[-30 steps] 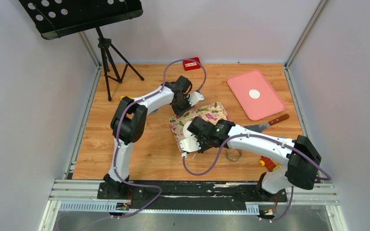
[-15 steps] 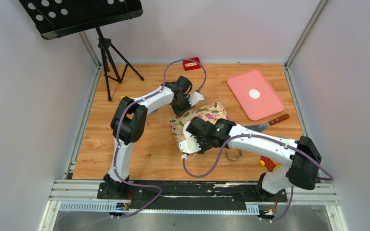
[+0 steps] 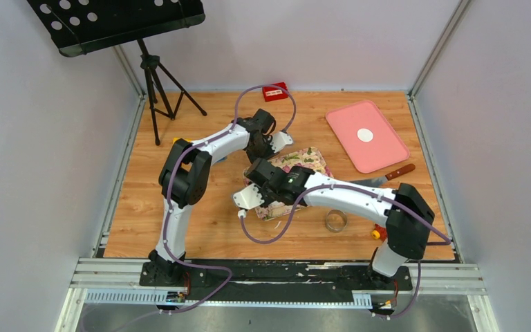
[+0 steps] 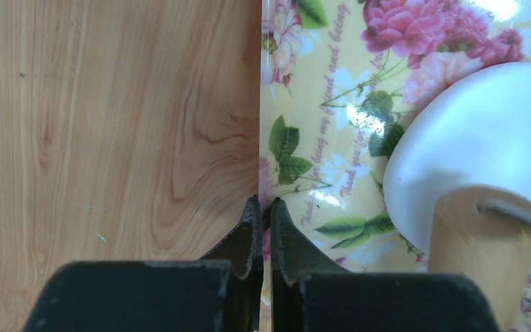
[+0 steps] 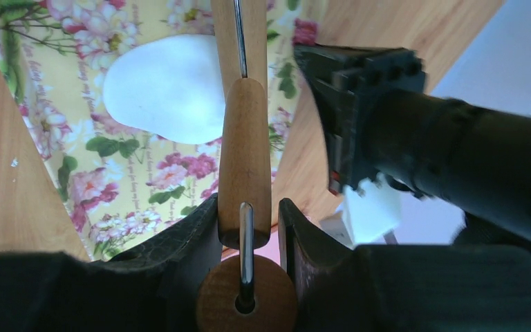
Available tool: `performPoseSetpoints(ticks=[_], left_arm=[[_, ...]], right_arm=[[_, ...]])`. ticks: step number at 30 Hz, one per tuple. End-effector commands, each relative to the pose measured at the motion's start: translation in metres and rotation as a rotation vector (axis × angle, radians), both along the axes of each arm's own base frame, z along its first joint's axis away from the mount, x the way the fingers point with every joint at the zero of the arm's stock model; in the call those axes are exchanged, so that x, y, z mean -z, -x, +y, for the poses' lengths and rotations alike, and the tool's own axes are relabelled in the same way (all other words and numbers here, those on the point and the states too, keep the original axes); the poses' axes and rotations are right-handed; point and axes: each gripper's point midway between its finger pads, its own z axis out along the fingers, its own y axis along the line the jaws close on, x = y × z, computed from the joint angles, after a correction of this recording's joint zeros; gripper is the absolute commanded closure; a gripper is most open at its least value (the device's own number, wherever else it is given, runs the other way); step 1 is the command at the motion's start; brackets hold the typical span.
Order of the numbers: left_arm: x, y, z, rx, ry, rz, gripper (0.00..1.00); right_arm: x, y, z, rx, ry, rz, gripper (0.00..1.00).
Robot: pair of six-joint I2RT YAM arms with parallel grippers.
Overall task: Roll out the dumpling wrappers from the dough
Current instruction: Flatten out the dough on the work surface.
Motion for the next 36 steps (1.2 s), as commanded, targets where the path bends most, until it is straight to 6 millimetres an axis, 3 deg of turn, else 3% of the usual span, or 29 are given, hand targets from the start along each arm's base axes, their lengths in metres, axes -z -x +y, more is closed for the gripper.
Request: performPoseSetpoints(ticks=[1,7,13,23,36], left_arm=[[-0.016,0.005,-0.005,0.035,0.015,-0.022,1.00],[-0.015,0.005,-0.005,0.034,0.013,-0.025,1.00],[-0.015,0.004,-0.003,0.032,0.006,-0.026,1.00],[-0.015,0.004,-0.003,0.030,0.004,-0.028,1.00],[-0.016,0.003,-0.002,0.029,-0.002,-0.030,1.00]], right_arm=[[0.015,-0.002,0.003,-0.016,0.046,-0.043,1.00],[0.054,0.031,-0.024,-0.054,0.211,0.029,1.00],[0.075,0.064,-0.054,-0.066,0.348,0.129,1.00],[0.080,0.096,-0.080,-0.078,0.447,0.222,1.00],[0.071,0.111,-0.094,-0.080,0.478,0.249,1.00]])
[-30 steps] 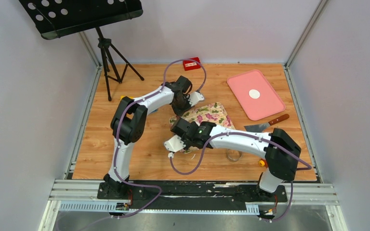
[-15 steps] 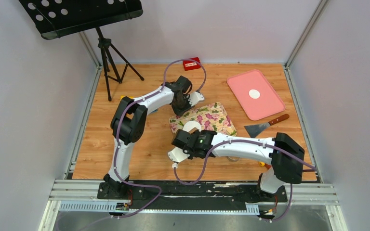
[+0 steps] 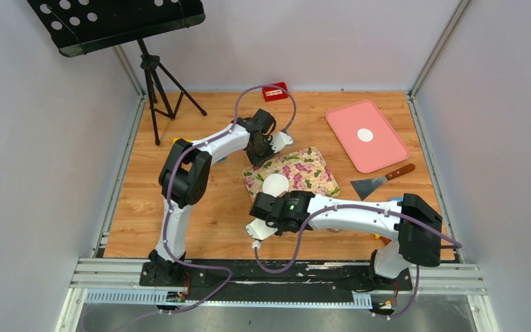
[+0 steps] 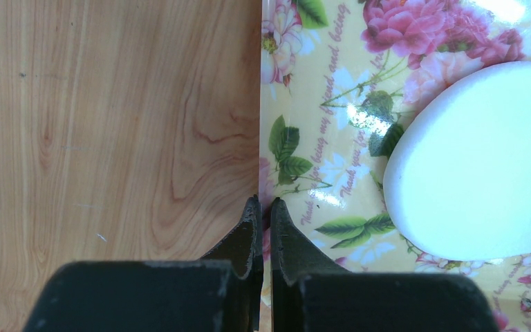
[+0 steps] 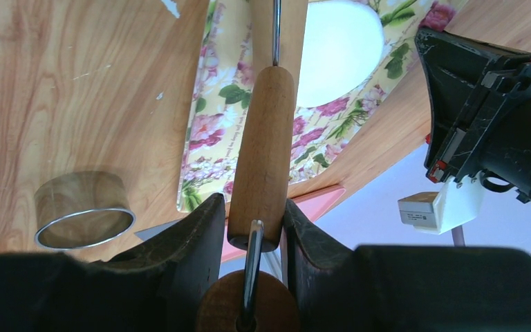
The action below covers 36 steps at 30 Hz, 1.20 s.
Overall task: Roll out the dumpling wrappers from the dough
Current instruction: Flatten out the dough on the work surface.
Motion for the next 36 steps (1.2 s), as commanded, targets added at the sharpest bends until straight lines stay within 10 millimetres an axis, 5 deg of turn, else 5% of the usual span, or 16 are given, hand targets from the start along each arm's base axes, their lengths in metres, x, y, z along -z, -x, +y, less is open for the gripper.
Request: performPoseSetpoints(ticks=[1,11,16,19,21,29,36], left_arm=[[-0.016,0.003,-0.002,0.029,0.000,-0.029,1.00],[-0.016,0.003,-0.002,0.029,-0.001,-0.027,1.00],[-0.018,0.003,-0.004,0.030,0.006,-0.027,1.00],[-0.020,0.002,-0.004,0.030,0.007,-0.031,1.00],[-0.021,0.002,-0.004,0.031,0.007,-0.032,1.00],[-0.023,0.001,-0.008,0.031,0.018,-0.029,1.00],[-0.022,0.001,-0.005,0.030,0.006,-0.032,1.00]], right_arm=[[0.031,0.040,-0.048,-0.028,0.215,0.208,1.00],[0.026,0.042,-0.044,-0.011,0.175,0.216,1.00],[-0.044,-0.005,0.000,0.087,-0.150,0.082,1.00],[-0.087,-0.037,0.008,0.155,-0.322,0.020,1.00],[-0.096,-0.054,0.007,0.186,-0.370,-0.024,1.00],[-0.044,-0.083,-0.004,0.244,-0.321,-0.060,1.00],[-0.001,-0.053,-0.022,0.244,-0.217,0.069,1.00]])
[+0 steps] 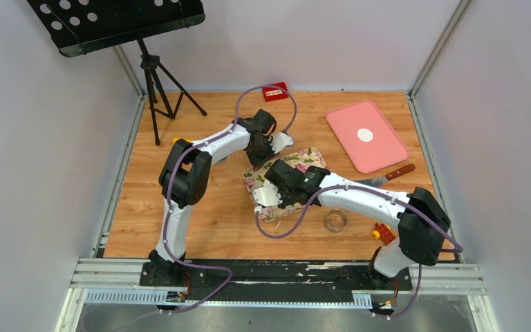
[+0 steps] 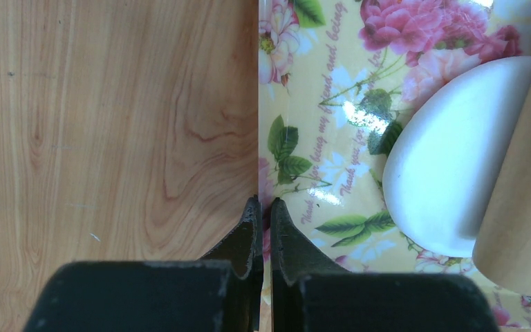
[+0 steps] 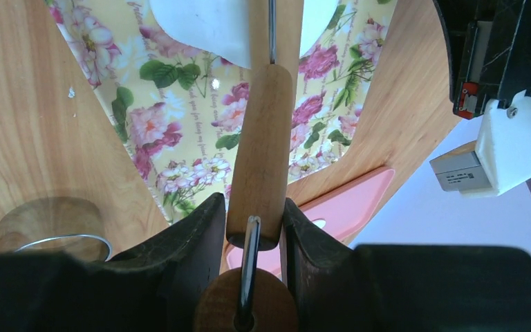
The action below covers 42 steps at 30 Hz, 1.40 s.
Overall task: Roll out the dumpling wrappers from the dough
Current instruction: Flatten out the dough on the work surface.
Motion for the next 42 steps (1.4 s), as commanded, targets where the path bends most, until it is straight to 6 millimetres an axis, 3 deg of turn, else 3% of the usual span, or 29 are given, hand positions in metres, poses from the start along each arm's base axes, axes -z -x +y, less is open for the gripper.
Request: performPoseSetpoints(ticks=[1,9,19,23,27,32,37,40,42], left_arm=[[-0.022,-0.003,-0.004,0.025,0.010,-0.045,1.00],[-0.023,-0.003,-0.005,0.023,0.007,-0.046,1.00],[-0.023,-0.004,-0.003,0.019,-0.001,-0.049,1.00],[-0.027,-0.005,-0.003,0.012,0.000,-0.060,1.00],[-0.032,-0.008,-0.003,0.013,0.003,-0.075,1.00],[-0.038,-0.005,-0.006,0.067,0.022,-0.083,1.00],[-0.038,0.001,-0.007,0.135,0.033,-0.079,1.00],[-0.040,0.005,-0.008,0.189,0.047,-0.082,1.00],[-0.041,0.005,-0.009,0.222,0.050,-0.091,1.00]], right_arm=[[0.008,0.018,-0.001,-0.013,-0.011,0.060,1.00],[0.018,0.076,-0.018,-0.081,0.062,0.193,1.00],[0.020,0.086,-0.036,-0.100,0.171,0.160,1.00],[-0.008,0.070,-0.024,-0.082,0.092,0.061,1.00],[-0.075,0.040,-0.010,0.022,-0.135,-0.061,1.00],[-0.134,-0.002,-0.029,0.251,-0.419,-0.103,1.00],[-0.156,-0.038,-0.081,0.489,-0.608,-0.179,1.00],[-0.157,-0.040,-0.099,0.529,-0.655,-0.176,1.00],[-0.151,-0.035,-0.101,0.521,-0.653,-0.158,1.00]])
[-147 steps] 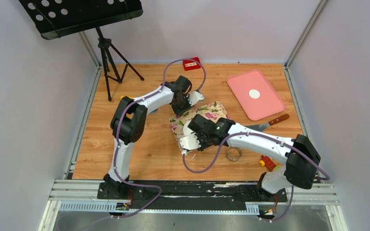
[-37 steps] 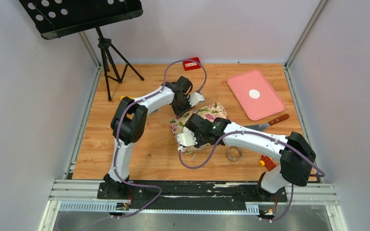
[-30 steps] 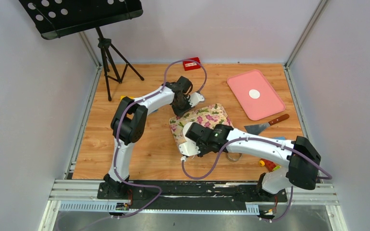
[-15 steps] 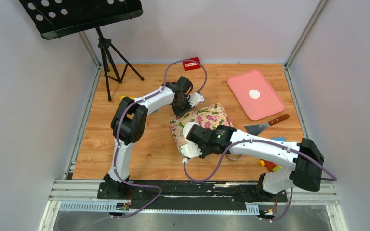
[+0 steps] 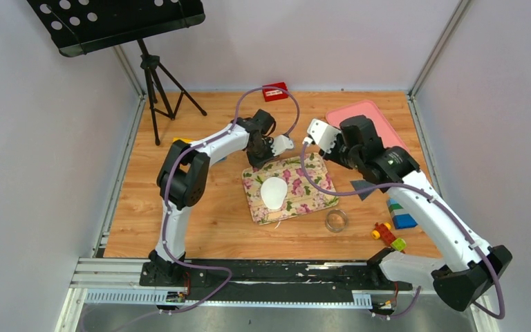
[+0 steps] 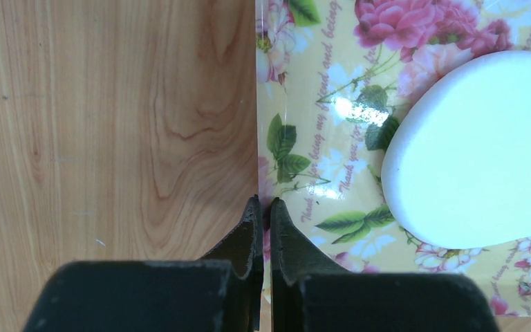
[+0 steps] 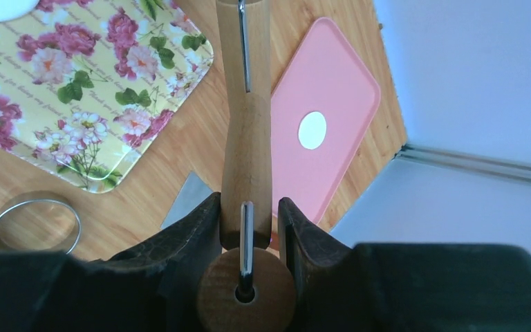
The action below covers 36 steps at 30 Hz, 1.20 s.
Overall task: Roll out the dumpling wrappers from the dough
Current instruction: Flatten out the dough on the work surface.
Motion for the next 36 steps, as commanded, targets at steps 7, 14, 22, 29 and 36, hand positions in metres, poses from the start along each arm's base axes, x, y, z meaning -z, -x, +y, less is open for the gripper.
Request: performPoseSetpoints(ticks=[7,14,22,29,36], left_arm=[[-0.033,-0.012,-0.012,0.125,0.044,-0.108,1.00],[-0.023,-0.034,-0.011,0.041,-0.004,-0.141,1.00],[-0.009,-0.044,-0.011,0.004,-0.058,-0.159,1.00],[0.001,-0.042,-0.011,0.016,-0.100,-0.170,1.00],[0.002,-0.041,-0.012,0.015,-0.096,-0.173,1.00]], right_arm=[[0.043,0.045,0.044,-0.276,-0.088,0.134,1.00],[0.072,0.031,0.085,-0.300,0.111,0.067,1.00],[0.085,0.011,0.123,-0.301,0.254,0.015,1.00],[0.097,0.005,0.138,-0.316,0.293,0.001,1.00],[0.130,0.022,0.141,-0.370,0.338,0.072,1.00]])
